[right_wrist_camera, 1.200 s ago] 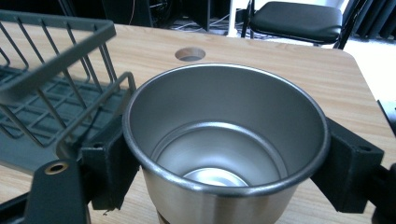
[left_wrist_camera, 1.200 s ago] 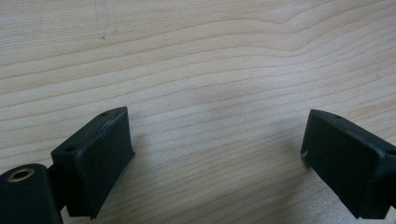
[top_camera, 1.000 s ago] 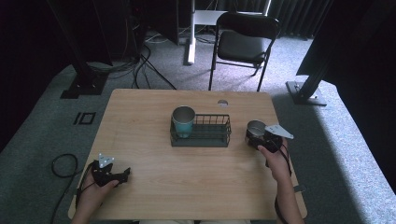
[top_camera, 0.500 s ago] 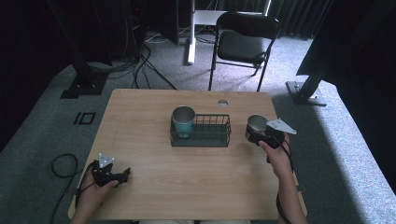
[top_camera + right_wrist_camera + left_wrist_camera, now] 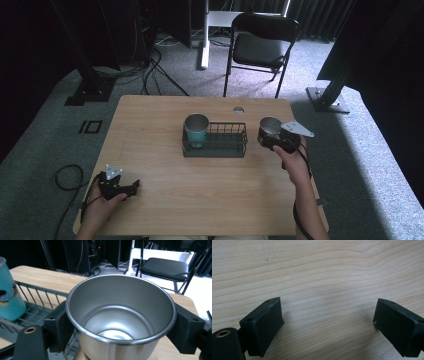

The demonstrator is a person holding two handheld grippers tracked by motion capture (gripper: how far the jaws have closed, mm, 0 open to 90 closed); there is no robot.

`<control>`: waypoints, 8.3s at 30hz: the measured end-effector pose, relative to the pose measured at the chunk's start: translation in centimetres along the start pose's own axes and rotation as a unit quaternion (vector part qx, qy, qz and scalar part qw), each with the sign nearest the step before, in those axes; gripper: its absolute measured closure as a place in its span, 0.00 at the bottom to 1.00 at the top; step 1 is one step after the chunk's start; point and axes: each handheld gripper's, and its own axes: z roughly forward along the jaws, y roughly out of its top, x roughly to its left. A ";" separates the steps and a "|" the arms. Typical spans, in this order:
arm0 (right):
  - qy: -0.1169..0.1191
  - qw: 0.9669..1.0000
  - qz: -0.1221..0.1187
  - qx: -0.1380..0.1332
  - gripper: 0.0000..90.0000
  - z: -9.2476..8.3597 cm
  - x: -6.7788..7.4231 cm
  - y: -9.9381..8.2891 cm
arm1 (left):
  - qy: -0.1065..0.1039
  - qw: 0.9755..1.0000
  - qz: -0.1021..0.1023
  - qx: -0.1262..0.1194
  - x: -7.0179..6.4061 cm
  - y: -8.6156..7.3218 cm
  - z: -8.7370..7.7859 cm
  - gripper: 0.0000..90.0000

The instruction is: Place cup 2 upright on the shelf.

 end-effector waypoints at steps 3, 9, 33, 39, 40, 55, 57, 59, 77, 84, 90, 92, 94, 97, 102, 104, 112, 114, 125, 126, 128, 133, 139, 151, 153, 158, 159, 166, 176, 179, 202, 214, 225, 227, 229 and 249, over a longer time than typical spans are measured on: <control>0.006 1.000 0.000 -0.006 0.20 0.0 0.4 0.7 | 0.000 1.000 0.000 0.000 0.0 0.0 0.0 0.10; 0.014 1.000 -0.012 -0.014 0.20 0.1 1.4 2.5 | 0.000 1.000 0.000 0.000 0.0 0.0 0.0 0.10; 0.054 0.998 -0.037 -0.017 0.20 1.8 4.9 4.5 | 0.000 1.000 0.000 0.000 0.0 0.0 0.0 0.10; 0.063 0.997 -0.044 -0.016 0.20 2.5 6.0 4.7 | 0.000 1.000 0.000 0.000 0.0 0.0 0.0 0.10; 0.067 0.997 -0.045 -0.016 0.20 2.7 6.3 4.8 | 0.000 1.000 0.000 0.000 0.0 0.0 0.0 0.10; 0.091 0.995 -0.043 -0.004 0.20 4.7 8.7 4.1 | 0.000 1.000 0.000 0.000 0.0 0.0 0.0 0.10; 0.092 0.995 -0.043 -0.002 0.20 5.0 9.0 3.9 | 0.000 1.000 0.000 0.000 0.0 0.0 0.0 0.10; 0.094 0.995 -0.043 -0.001 0.20 5.1 9.0 3.8 | 0.000 1.000 0.000 0.000 0.0 0.0 0.0 0.10; 0.093 0.995 -0.033 0.004 0.20 6.7 10.0 2.7 | 0.000 1.000 0.000 0.000 0.0 0.0 0.0 0.10; 0.094 0.995 -0.030 0.013 0.20 7.6 10.4 2.1 | 0.000 1.000 0.000 0.000 0.0 0.0 0.0 0.10; 0.092 0.995 -0.028 0.015 0.20 8.2 10.7 1.6 | 0.000 1.000 0.000 0.000 0.0 0.0 0.0 0.10; 0.093 0.995 -0.028 0.018 0.20 8.5 11.0 1.3 | 0.000 1.000 0.000 0.000 0.0 0.0 0.0 0.10; 0.094 0.995 -0.026 0.021 0.20 8.6 11.1 1.1 | 0.000 1.000 0.000 0.000 0.0 0.0 0.0 0.10; 0.092 0.995 -0.030 0.023 0.20 8.8 11.2 0.8 | 0.000 1.000 0.000 0.000 0.0 0.0 0.0 0.10; 0.089 0.995 -0.028 0.025 0.20 9.1 11.1 0.4 | 0.000 1.000 0.000 0.000 0.0 0.0 0.0 0.10; 0.087 0.995 -0.029 0.026 0.20 9.1 11.1 0.2 | 0.000 1.000 0.000 0.000 0.0 0.0 0.0 0.10; 0.086 0.995 -0.022 0.035 0.20 9.4 11.1 -0.4 | 0.000 1.000 0.000 0.000 0.0 0.0 0.0 0.10; 0.085 0.995 -0.027 0.035 0.20 9.4 11.1 -0.4 | 0.000 1.000 0.000 0.000 0.0 0.0 0.0 0.10; 0.088 0.994 -0.032 0.049 0.20 9.3 11.2 -0.4 | 0.000 1.000 0.000 0.000 0.0 0.0 0.0 0.10; 0.089 0.994 -0.032 0.052 0.20 9.2 11.2 -0.4 | 0.000 1.000 0.000 0.000 0.0 0.0 0.0 0.10; 0.093 0.994 -0.034 0.056 0.17 9.1 11.2 -0.4 | 0.000 1.000 0.000 0.000 0.0 0.0 0.0 0.10; 0.105 0.992 -0.030 0.056 0.15 8.8 11.1 -0.4 | 0.000 1.000 0.000 0.000 0.0 0.0 0.0 0.10; 0.114 0.992 -0.029 0.052 0.14 8.2 11.0 -0.4 | 0.000 1.000 0.000 0.000 0.0 0.0 0.0 0.10; 0.116 0.992 -0.034 0.044 0.14 6.9 10.4 -0.6 | 0.000 1.000 0.000 0.000 0.0 0.0 0.0 0.10; 0.116 0.992 -0.036 0.042 0.14 6.7 10.3 -0.6 | 0.000 1.000 0.000 0.000 0.0 0.0 0.0 0.10; 0.117 0.992 -0.038 0.042 0.14 6.1 9.9 -0.9 | 0.000 1.000 0.000 0.000 0.0 0.0 0.0 0.10; 0.117 0.992 -0.040 0.041 0.14 6.0 9.8 -1.0 | 0.000 1.000 0.000 0.000 0.0 0.0 0.0 0.10; 0.113 0.992 -0.040 0.032 0.14 5.0 9.1 -1.3 | 0.000 1.000 0.000 0.000 0.0 0.0 0.0 0.10; 0.102 0.994 -0.039 0.028 0.14 3.4 7.4 -2.1 | 0.000 1.000 0.000 0.000 0.0 0.0 0.0 0.10; 0.099 0.994 -0.037 0.028 0.14 3.0 6.8 -2.4 | 0.000 1.000 0.000 0.000 0.0 0.0 0.0 0.10; 0.073 0.995 -0.029 0.056 0.14 0.5 3.3 -6.2 | 0.000 1.000 0.000 -0.001 0.0 0.0 0.0 0.10; 0.064 0.996 -0.011 0.064 0.14 -0.9 2.3 -8.3 | 0.000 1.000 0.001 0.000 0.0 0.0 0.0 0.10; 0.061 0.994 -0.018 0.087 0.14 -2.4 1.3 -10.3 | 0.000 1.000 0.001 0.000 0.0 0.0 0.0 0.10; 0.059 0.994 -0.018 0.090 0.14 -2.6 1.2 -10.6 | 0.000 1.000 0.001 0.000 0.0 0.0 0.0 0.10; 0.058 0.994 -0.017 0.093 0.14 -2.9 1.0 -10.9 | 0.000 1.000 0.000 0.000 0.0 0.0 0.0 0.10; 0.055 0.990 -0.037 0.123 0.14 -5.9 0.3 -13.3 | 0.000 1.000 0.000 -0.001 0.0 0.0 0.0 0.10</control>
